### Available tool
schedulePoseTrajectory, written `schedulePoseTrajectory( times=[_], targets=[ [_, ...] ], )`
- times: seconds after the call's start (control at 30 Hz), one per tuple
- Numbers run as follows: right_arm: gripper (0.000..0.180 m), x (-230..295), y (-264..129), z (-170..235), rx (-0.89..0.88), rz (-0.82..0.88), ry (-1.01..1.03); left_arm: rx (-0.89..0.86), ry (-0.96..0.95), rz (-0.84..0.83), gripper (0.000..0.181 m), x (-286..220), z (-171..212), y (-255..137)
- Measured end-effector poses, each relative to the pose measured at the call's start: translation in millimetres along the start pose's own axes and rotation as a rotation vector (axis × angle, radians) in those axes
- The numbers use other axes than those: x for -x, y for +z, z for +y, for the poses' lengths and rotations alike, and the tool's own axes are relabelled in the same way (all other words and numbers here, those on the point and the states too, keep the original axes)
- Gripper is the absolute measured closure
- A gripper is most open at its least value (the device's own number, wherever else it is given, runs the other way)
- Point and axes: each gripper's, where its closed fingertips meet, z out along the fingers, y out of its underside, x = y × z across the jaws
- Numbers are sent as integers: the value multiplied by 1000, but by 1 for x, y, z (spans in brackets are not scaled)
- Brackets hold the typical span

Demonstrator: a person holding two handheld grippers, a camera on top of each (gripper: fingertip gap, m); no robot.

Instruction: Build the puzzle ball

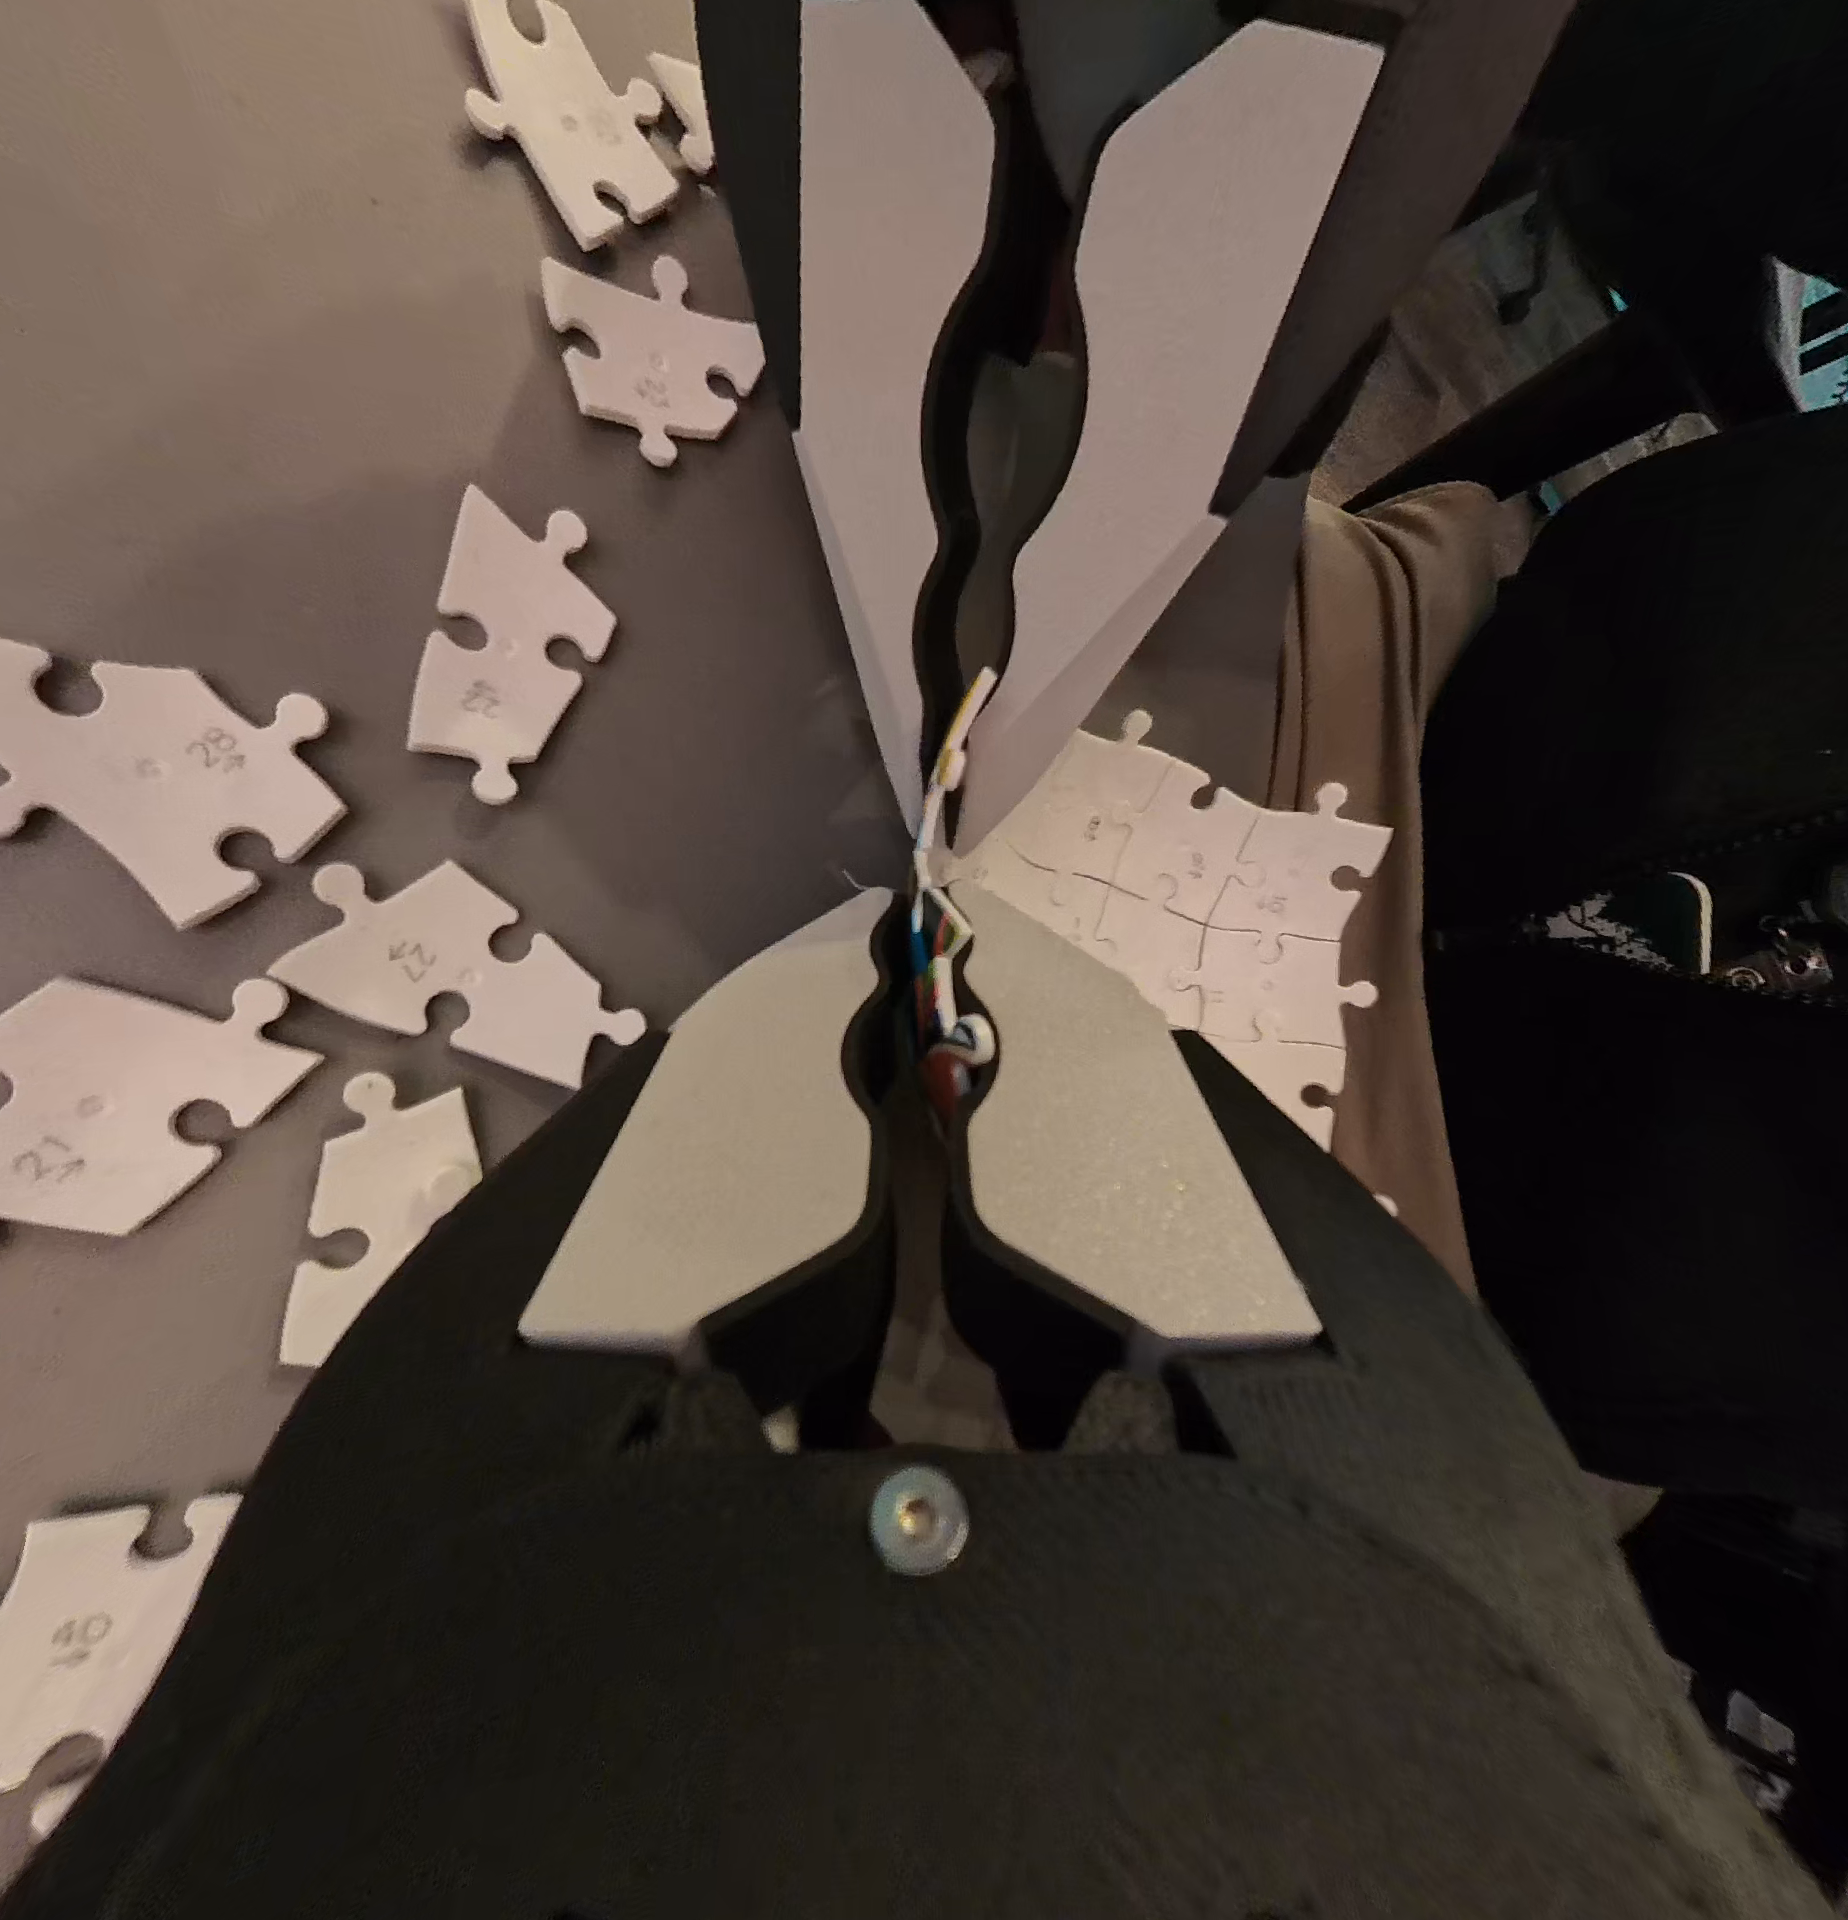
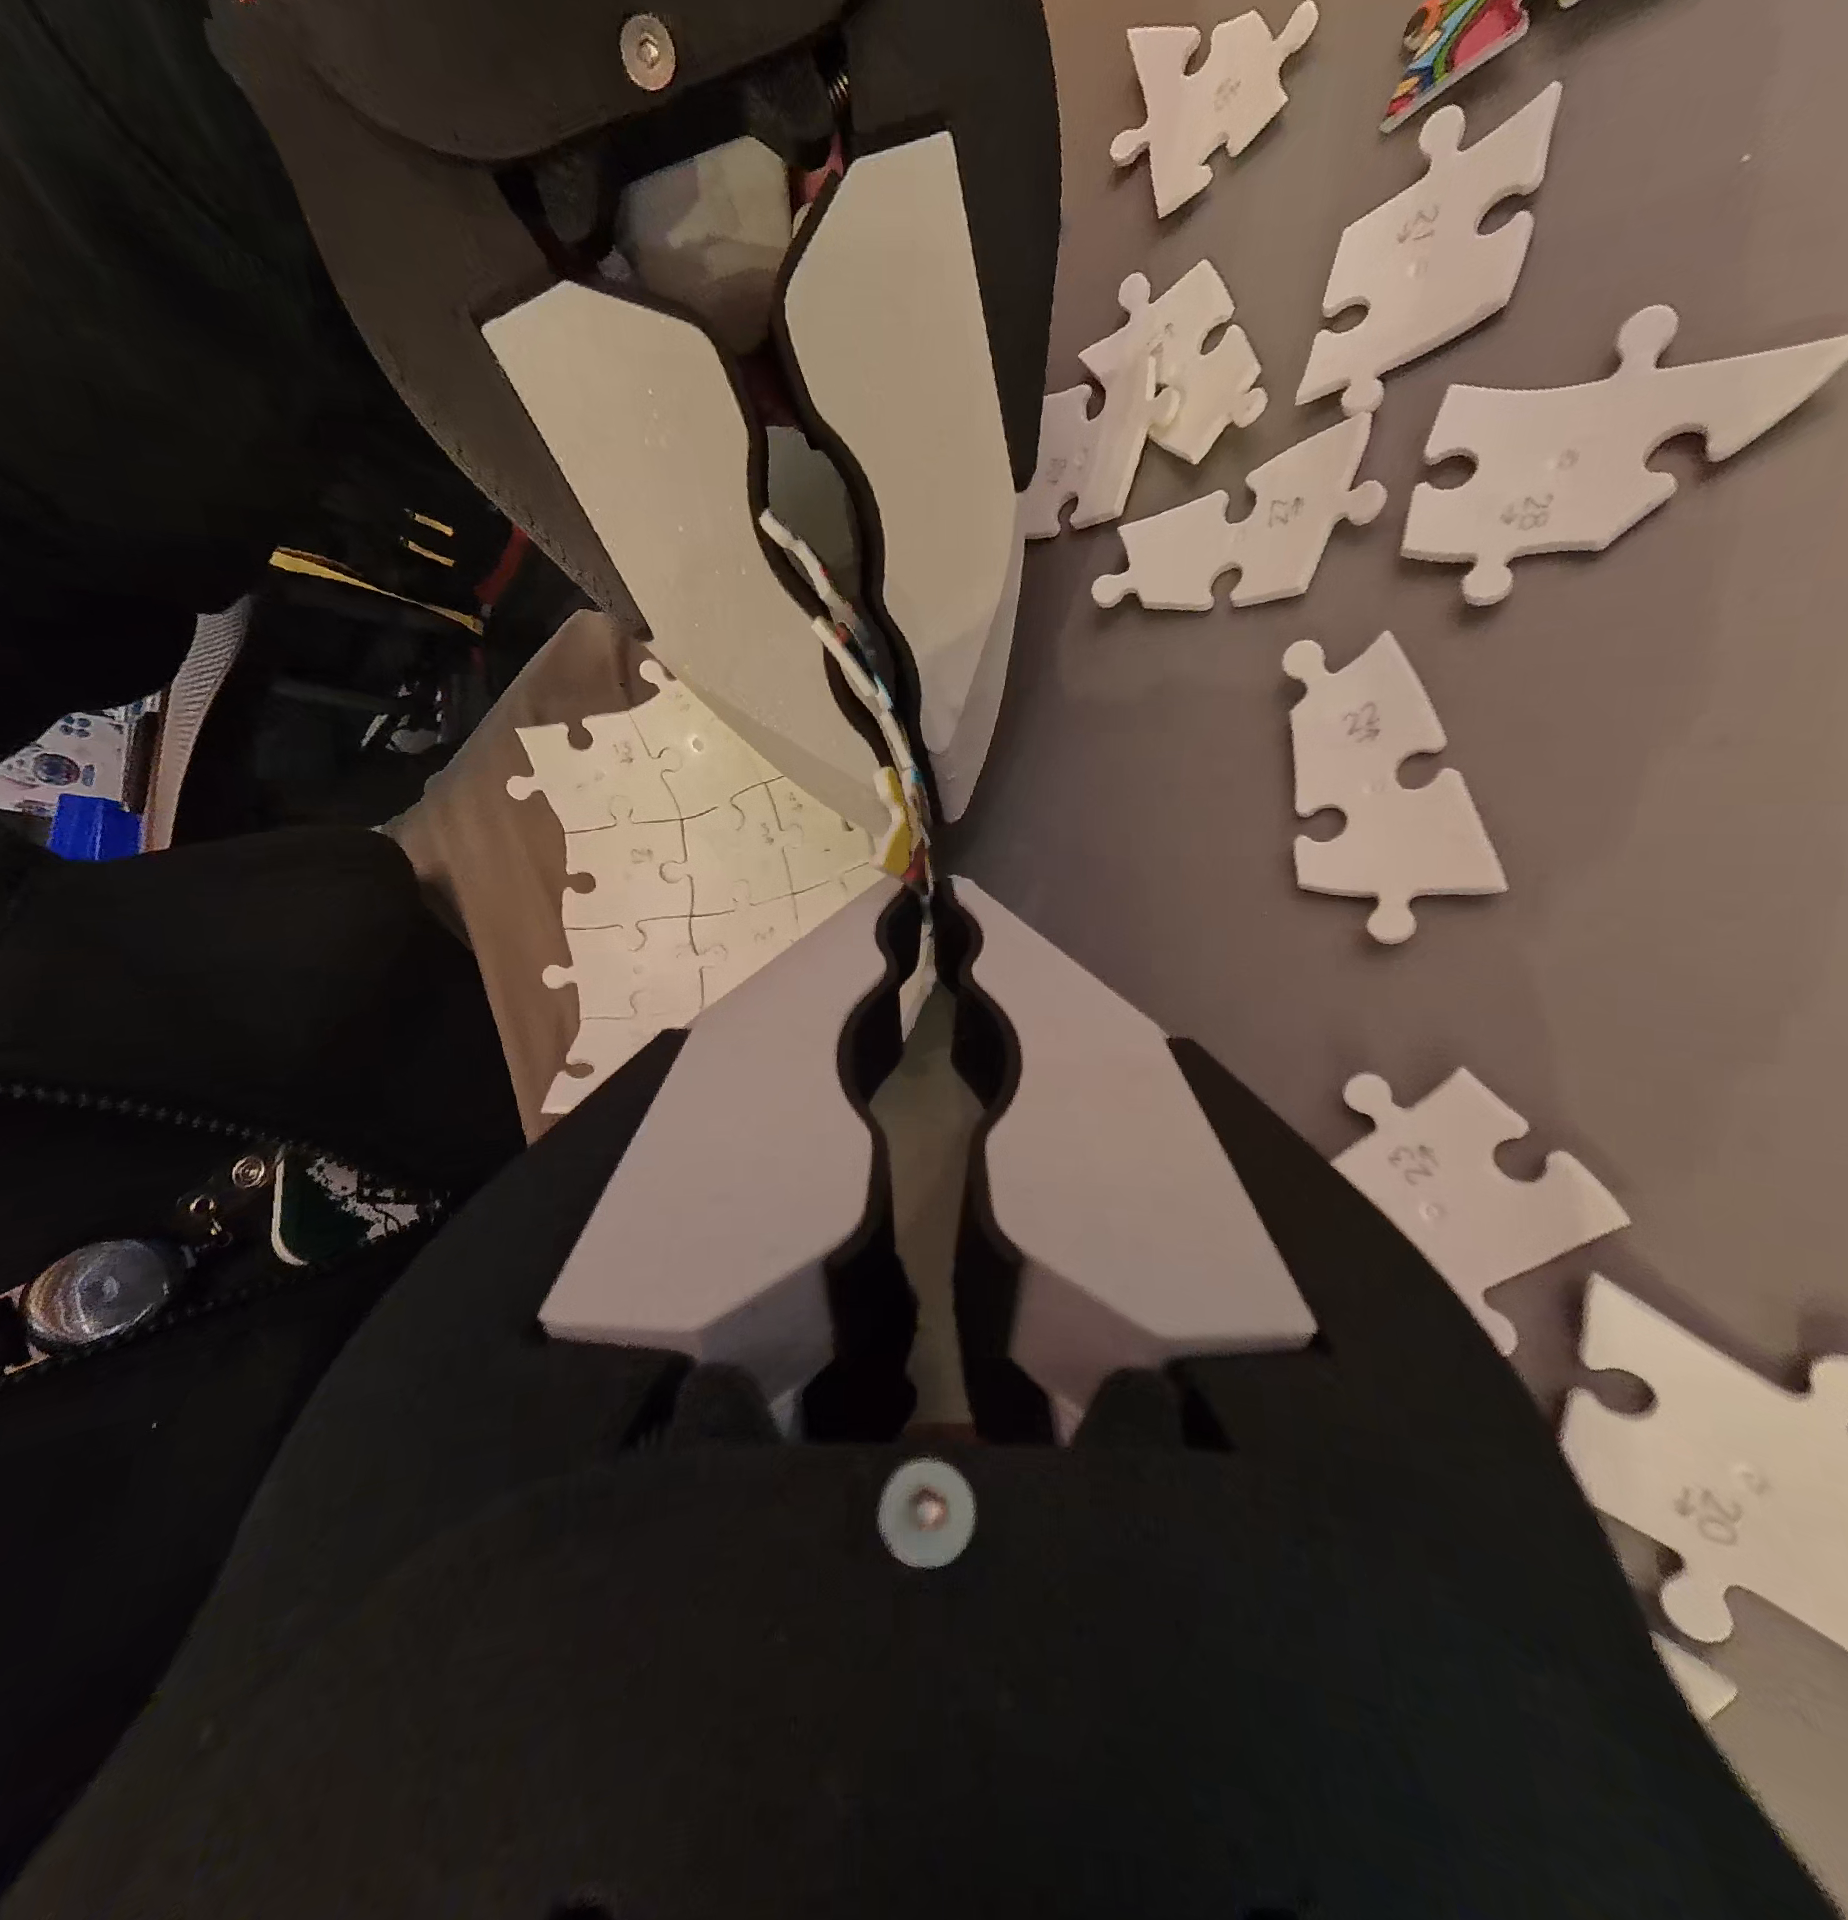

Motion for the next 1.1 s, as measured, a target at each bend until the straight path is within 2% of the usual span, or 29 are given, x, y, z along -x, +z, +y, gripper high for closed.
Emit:
schedulePoseTrajectory(
  times=[0.17, 0.33, 0.67, 1.1],
  targets=[
    [179, 3, 1, 0, -7, -3, -18, 12, 9, -3, 176, -2, 1, -2],
    [179, 2, 1, 0, -9, -3, -26, 34, 1, -5, 158, -3, 10, -6],
    [179, 3, 2, -1, -13, -3, -32, -20, 5, -44, 174, -6, 12, -20],
    [179, 2, 1, -1, -7, 22, -18, -1, -9, -114, 178, 0, 12, -19]
  ],
)
